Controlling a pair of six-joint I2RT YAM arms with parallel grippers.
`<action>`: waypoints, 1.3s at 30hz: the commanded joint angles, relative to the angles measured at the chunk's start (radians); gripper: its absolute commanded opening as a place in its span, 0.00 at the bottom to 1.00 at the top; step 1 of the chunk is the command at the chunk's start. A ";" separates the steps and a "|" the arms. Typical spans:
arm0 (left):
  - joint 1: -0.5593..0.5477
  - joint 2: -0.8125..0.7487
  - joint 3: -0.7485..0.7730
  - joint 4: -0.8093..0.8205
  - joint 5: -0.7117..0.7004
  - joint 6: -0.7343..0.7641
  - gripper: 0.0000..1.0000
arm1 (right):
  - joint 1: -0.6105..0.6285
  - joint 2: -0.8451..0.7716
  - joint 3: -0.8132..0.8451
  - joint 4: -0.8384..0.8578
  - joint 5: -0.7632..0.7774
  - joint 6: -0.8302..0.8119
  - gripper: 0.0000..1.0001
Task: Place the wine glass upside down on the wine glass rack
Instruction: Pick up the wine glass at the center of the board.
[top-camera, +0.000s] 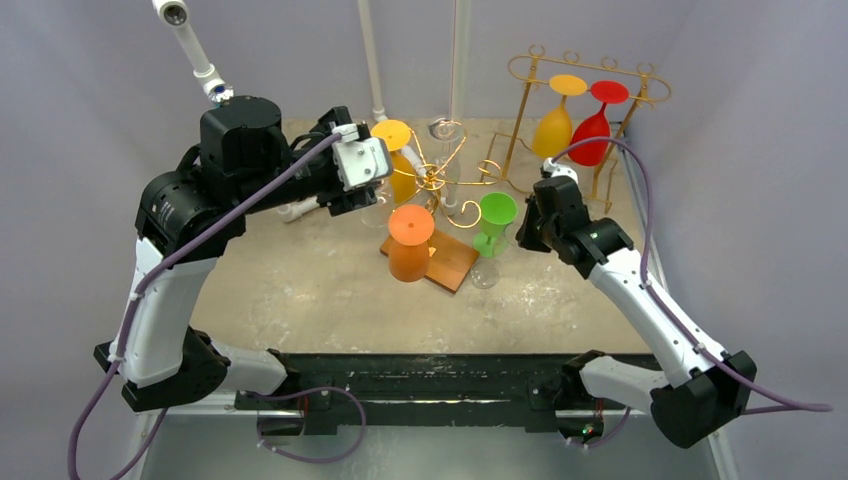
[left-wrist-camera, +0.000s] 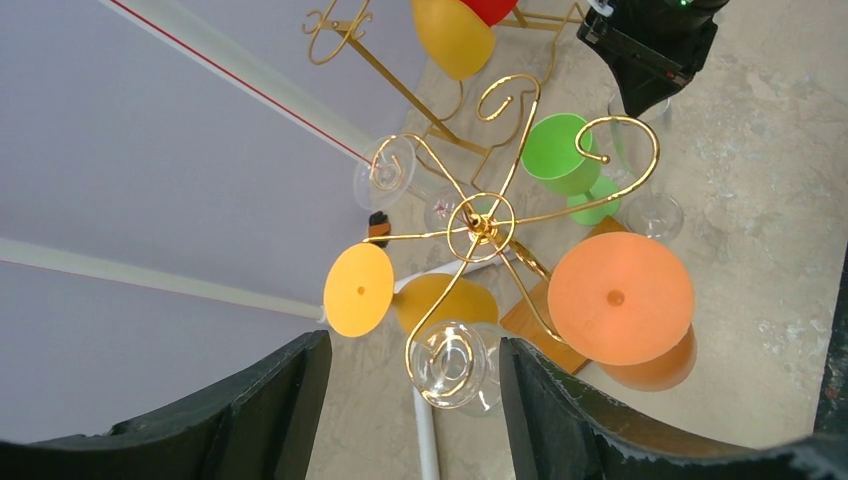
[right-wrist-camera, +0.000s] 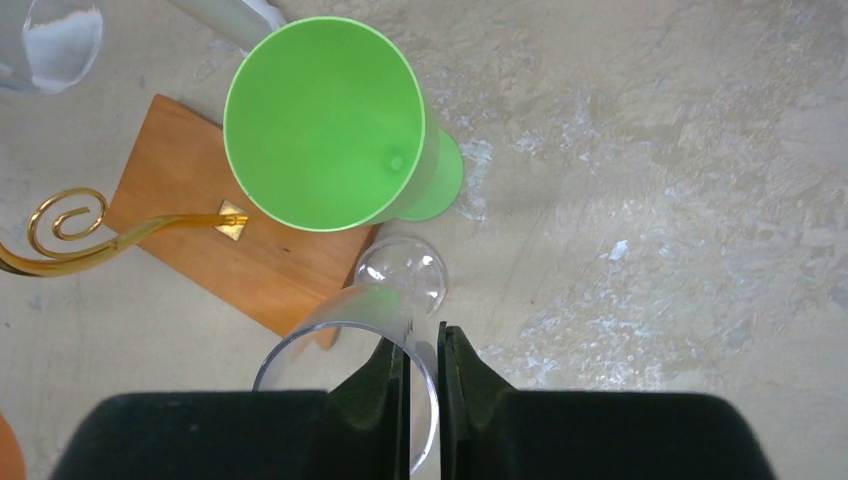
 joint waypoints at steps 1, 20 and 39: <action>-0.004 -0.033 -0.041 -0.003 -0.116 -0.123 0.66 | -0.012 -0.015 0.017 -0.032 0.003 -0.009 0.05; -0.004 -0.044 -0.058 0.061 0.101 -0.215 0.70 | -0.018 -0.235 0.367 -0.390 0.044 -0.017 0.00; -0.004 0.152 -0.081 0.326 0.418 -0.554 0.86 | -0.016 -0.185 0.964 -0.296 -0.106 0.025 0.00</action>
